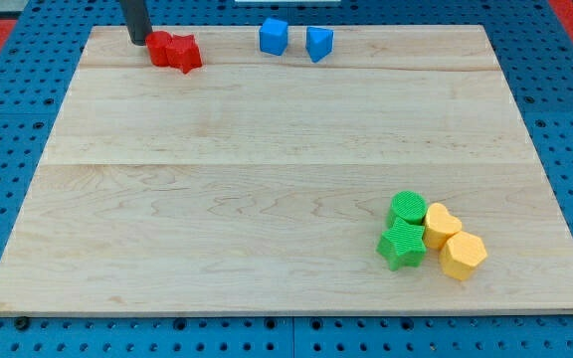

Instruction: Move red blocks close to the blue cube

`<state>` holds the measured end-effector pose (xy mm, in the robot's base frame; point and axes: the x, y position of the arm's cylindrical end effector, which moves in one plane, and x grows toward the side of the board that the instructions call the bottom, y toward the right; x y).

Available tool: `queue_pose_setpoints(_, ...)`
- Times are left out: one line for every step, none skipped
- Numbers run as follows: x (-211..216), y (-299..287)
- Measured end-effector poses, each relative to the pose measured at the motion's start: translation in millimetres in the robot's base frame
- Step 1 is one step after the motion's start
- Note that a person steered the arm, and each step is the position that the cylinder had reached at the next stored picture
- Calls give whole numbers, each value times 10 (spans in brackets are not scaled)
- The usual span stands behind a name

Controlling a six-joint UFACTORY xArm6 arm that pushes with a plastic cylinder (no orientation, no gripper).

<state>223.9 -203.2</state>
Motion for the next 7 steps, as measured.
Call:
queue_pose_setpoints(53, -3)
queue_pose_setpoints(71, -63)
queue_pose_setpoints(132, -93)
queue_pose_setpoints(197, -45)
queue_pose_setpoints(454, 316)
queue_pose_setpoints(570, 582)
queue_pose_setpoints(487, 971)
